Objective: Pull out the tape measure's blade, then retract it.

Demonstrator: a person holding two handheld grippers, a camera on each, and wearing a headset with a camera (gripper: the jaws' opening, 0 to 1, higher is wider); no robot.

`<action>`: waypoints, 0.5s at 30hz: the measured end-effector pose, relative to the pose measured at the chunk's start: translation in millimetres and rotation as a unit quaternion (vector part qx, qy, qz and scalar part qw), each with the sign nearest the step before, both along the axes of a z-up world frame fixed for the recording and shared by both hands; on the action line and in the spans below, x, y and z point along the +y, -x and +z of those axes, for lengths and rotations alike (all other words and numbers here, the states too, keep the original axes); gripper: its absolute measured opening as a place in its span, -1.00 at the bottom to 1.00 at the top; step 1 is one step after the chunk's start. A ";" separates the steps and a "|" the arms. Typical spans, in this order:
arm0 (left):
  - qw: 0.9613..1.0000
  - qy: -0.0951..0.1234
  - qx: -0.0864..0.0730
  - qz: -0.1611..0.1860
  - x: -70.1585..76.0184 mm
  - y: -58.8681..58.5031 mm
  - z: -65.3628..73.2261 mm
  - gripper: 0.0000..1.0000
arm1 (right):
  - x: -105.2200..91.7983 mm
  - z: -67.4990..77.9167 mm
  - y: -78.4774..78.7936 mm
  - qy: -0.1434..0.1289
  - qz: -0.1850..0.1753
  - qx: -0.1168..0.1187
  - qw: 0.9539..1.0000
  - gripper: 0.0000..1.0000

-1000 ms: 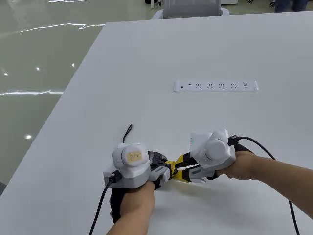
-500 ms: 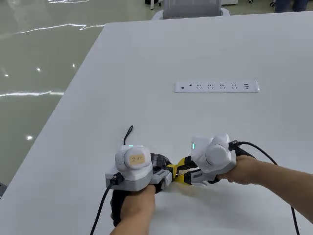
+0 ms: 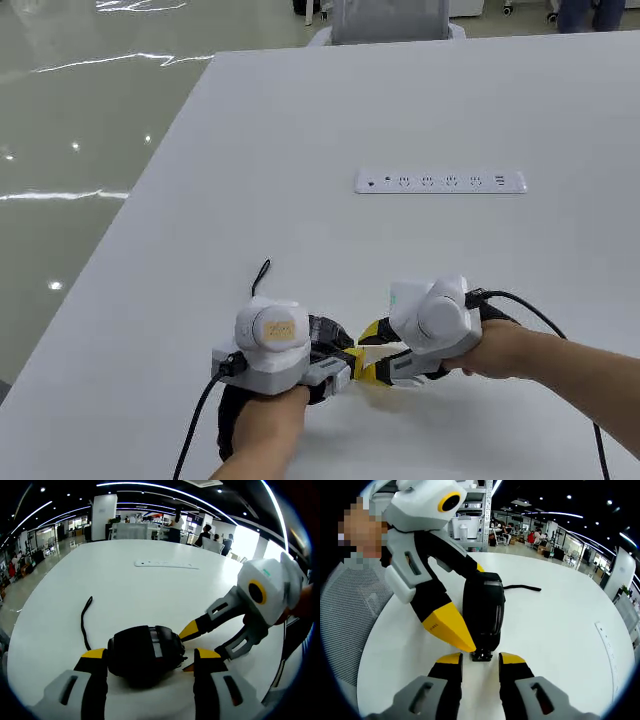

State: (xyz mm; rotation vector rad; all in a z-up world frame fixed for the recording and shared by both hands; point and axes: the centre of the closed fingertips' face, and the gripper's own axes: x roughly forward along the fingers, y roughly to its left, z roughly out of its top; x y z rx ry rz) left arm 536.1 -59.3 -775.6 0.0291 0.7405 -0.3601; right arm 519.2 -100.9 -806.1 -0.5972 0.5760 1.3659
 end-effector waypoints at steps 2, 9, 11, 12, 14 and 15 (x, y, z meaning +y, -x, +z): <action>1.000 -0.001 0.000 -0.006 0.3 0.4 1.2 0.39 | -1.3 2.3 2.0 0.001 -0.002 0.001 1.000 -0.40; 1.000 -0.006 -0.005 -0.030 3.8 -0.5 7.4 0.54 | -7.2 9.3 2.8 -0.003 -0.016 0.002 1.000 -0.26; 0.999 -0.006 -0.001 -0.038 3.6 0.3 7.4 0.59 | -9.4 10.8 3.4 -0.002 -0.020 0.002 1.000 -0.21; 0.999 -0.008 0.000 -0.051 2.3 1.4 7.3 0.61 | -10.5 12.2 5.4 -0.003 -0.024 0.009 1.000 -0.20; 0.998 -0.009 -0.001 -0.062 1.7 2.6 9.3 0.65 | -11.4 14.3 8.0 -0.004 -0.027 0.012 1.000 -0.11; 0.998 -0.006 0.000 -0.067 0.7 3.4 10.1 0.67 | -11.9 15.0 8.4 -0.004 -0.030 0.012 0.999 -0.07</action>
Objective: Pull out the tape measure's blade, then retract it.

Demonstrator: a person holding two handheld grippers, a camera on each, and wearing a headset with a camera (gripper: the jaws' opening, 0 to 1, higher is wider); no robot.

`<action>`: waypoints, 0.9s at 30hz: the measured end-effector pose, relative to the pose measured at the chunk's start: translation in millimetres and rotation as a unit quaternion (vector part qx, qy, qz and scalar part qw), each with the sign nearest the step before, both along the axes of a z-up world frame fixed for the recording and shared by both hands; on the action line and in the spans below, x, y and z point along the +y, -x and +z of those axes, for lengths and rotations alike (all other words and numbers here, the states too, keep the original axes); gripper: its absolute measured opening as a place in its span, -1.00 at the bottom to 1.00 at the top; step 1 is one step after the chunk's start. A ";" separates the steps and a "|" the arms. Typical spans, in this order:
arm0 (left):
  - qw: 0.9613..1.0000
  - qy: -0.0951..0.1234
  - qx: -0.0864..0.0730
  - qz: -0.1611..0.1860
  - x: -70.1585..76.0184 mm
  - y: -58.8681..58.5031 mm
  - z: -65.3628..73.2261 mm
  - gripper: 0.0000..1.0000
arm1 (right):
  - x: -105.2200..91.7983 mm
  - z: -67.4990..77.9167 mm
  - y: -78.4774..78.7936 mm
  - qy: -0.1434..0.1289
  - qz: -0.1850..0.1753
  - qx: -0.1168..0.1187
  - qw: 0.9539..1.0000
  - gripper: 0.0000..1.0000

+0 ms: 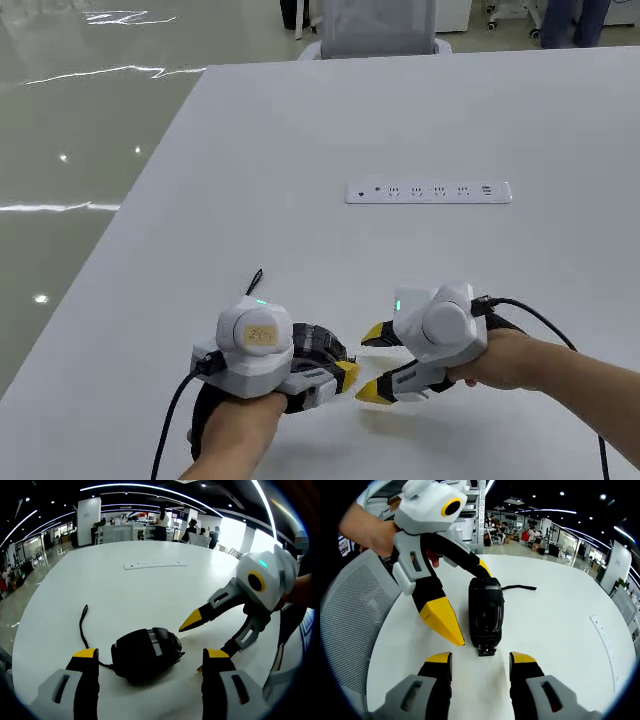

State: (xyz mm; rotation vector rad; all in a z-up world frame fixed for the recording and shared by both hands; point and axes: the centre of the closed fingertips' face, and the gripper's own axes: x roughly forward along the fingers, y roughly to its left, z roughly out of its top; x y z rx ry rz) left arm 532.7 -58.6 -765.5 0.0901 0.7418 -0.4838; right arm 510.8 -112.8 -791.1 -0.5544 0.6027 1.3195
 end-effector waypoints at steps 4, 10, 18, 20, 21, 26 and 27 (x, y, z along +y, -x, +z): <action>1.000 -0.002 0.007 -0.022 -0.6 3.8 1.0 0.76 | -2.5 5.5 3.4 0.000 -0.003 -0.004 1.000 -0.05; 0.998 0.006 0.015 -0.067 -6.9 11.7 4.5 0.84 | -6.9 13.5 5.1 -0.005 -0.026 0.006 1.000 0.09; 0.995 0.011 0.009 -0.103 -6.6 16.4 13.2 0.92 | -11.3 26.0 7.1 -0.023 -0.067 0.008 0.997 0.20; 0.993 0.007 0.005 -0.118 -7.1 18.3 15.6 0.94 | -12.5 29.2 8.2 -0.029 -0.073 0.006 0.997 0.22; 0.993 0.006 0.005 -0.121 -6.9 19.1 16.4 0.95 | -13.3 30.4 8.8 -0.030 -0.075 0.005 0.997 0.23; 0.991 0.013 -0.005 -0.133 -5.9 20.5 22.9 0.97 | -22.0 38.1 9.3 -0.037 -0.100 0.001 0.994 0.30; 0.991 0.012 -0.005 -0.135 -5.9 21.0 23.7 0.98 | -24.1 40.5 10.0 -0.041 -0.105 0.001 0.994 0.30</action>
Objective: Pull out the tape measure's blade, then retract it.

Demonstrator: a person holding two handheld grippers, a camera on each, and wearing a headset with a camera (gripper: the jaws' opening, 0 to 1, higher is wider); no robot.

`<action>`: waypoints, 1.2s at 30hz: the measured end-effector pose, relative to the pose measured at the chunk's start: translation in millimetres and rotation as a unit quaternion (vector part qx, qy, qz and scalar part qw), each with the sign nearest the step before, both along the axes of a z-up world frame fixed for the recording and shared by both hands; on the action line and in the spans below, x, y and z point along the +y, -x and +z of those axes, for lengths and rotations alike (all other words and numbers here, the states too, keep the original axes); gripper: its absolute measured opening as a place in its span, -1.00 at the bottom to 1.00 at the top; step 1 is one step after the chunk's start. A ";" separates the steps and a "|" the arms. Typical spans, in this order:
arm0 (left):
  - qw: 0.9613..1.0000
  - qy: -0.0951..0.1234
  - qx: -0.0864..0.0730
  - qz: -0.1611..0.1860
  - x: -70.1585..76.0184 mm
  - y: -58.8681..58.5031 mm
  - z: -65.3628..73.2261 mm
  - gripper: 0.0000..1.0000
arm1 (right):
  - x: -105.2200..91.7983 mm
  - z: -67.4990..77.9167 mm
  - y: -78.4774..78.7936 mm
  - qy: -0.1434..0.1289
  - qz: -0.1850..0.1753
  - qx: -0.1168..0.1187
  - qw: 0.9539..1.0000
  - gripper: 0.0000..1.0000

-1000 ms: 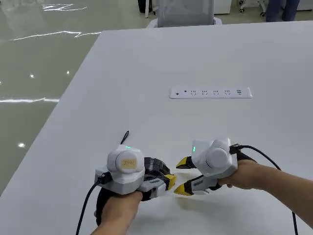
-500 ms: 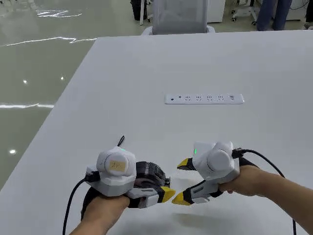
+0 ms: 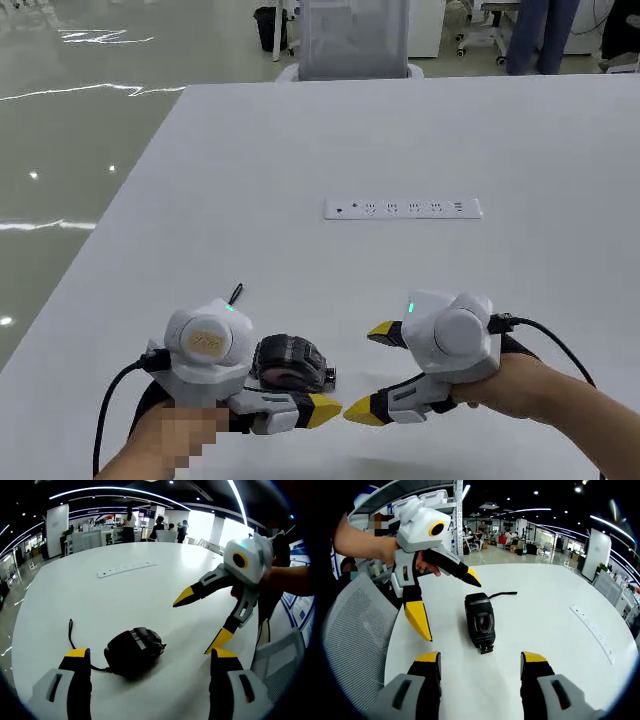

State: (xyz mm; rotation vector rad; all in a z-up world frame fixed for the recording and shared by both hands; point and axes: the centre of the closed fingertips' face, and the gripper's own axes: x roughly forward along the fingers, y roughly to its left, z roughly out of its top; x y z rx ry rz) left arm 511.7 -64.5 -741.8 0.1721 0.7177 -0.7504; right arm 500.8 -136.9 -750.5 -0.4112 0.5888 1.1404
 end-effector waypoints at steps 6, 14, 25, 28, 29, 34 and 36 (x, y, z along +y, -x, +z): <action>1.000 -0.003 0.000 -0.013 2.2 3.7 2.7 0.98 | -13.3 4.8 2.8 -0.001 -0.019 -0.001 1.000 0.40; 0.999 0.000 -0.004 -0.032 8.1 9.4 10.2 0.98 | -32.8 13.8 6.2 -0.005 -0.048 -0.009 0.999 0.46; 0.998 -0.010 -0.008 -0.058 16.6 16.4 13.0 0.98 | -58.2 23.8 12.7 -0.010 -0.079 -0.007 0.997 0.57; 0.998 -0.010 -0.011 -0.062 19.1 17.5 15.8 0.98 | -65.2 27.3 15.2 -0.011 -0.087 -0.011 0.996 0.59; 0.998 -0.009 -0.011 -0.064 19.6 18.3 16.2 0.98 | -67.0 28.2 16.1 -0.011 -0.088 -0.012 0.996 0.60; 0.998 -0.012 -0.010 -0.062 27.9 21.5 18.2 0.98 | -78.2 34.3 19.5 -0.014 -0.106 -0.016 0.994 0.65; 0.998 -0.009 -0.012 -0.063 29.6 23.6 20.7 0.98 | -83.2 36.3 21.7 -0.014 -0.113 -0.018 0.993 0.66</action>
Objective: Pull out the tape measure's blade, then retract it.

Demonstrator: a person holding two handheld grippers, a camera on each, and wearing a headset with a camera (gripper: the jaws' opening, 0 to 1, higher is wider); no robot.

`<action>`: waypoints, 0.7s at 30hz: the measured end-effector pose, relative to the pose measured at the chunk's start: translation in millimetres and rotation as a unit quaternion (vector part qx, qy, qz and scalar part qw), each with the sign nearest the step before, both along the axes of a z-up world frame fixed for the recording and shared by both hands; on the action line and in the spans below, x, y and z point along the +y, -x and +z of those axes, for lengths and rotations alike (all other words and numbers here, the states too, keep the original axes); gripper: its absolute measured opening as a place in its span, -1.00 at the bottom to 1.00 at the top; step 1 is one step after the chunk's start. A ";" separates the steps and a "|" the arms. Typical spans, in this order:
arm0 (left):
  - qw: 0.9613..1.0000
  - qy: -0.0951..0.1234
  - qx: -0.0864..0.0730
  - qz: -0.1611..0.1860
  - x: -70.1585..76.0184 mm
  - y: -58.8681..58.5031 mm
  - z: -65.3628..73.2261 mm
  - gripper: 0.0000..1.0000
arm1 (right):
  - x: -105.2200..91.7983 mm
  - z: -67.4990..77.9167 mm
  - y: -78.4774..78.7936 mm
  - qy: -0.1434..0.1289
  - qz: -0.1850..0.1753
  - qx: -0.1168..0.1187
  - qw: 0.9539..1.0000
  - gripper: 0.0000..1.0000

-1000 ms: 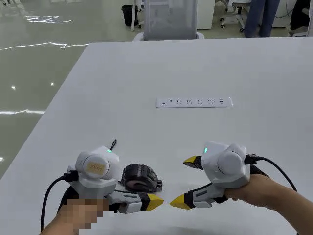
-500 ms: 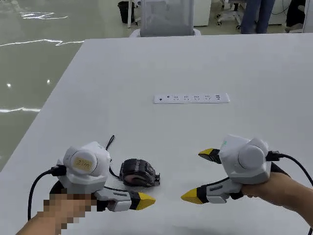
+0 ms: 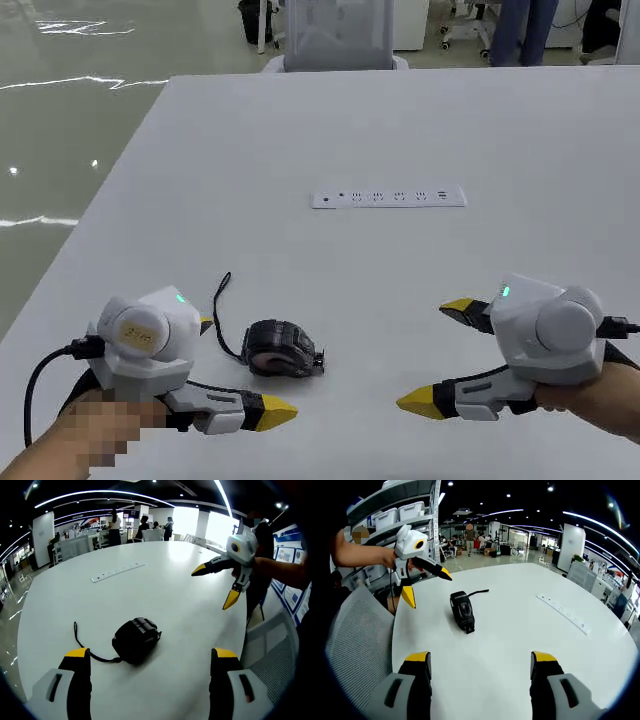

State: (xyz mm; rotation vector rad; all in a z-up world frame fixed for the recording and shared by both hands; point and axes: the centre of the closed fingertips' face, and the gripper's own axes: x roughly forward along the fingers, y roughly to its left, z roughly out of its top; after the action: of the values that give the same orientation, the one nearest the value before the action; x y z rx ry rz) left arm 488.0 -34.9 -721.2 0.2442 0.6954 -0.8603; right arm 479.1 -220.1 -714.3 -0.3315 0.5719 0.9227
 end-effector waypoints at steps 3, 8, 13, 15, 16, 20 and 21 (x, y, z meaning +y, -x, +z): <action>1.000 0.004 -0.007 -0.003 1.8 2.4 5.2 0.98 | -5.7 2.2 5.9 -0.002 -0.006 0.001 1.000 0.68; 1.000 0.011 -0.011 -0.010 4.5 7.4 10.9 0.98 | -16.9 1.6 14.5 0.001 -0.018 0.000 1.000 0.71; 1.000 0.015 -0.020 -0.014 9.2 10.1 15.1 0.98 | -23.8 4.6 21.4 -0.002 -0.024 -0.002 1.000 0.72; 1.000 0.017 -0.022 -0.013 11.6 11.1 15.2 0.98 | -26.9 5.3 22.5 -0.005 -0.027 -0.004 1.000 0.73; 1.000 0.017 -0.021 -0.012 12.5 12.5 14.7 0.98 | -28.5 6.0 22.8 -0.007 -0.030 -0.005 1.000 0.73; 1.000 0.022 -0.019 -0.004 15.7 15.2 14.0 0.98 | -34.2 6.1 25.3 -0.009 -0.043 -0.003 0.999 0.75; 0.999 0.024 -0.020 -0.002 16.1 16.3 14.9 0.98 | -35.7 7.0 26.7 -0.008 -0.044 -0.005 0.999 0.75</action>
State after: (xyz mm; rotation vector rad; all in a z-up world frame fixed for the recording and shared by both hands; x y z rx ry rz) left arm 471.8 -18.8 -706.3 0.2191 0.6354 -0.8722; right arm 452.4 -255.8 -707.3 -0.2939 0.5643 0.8401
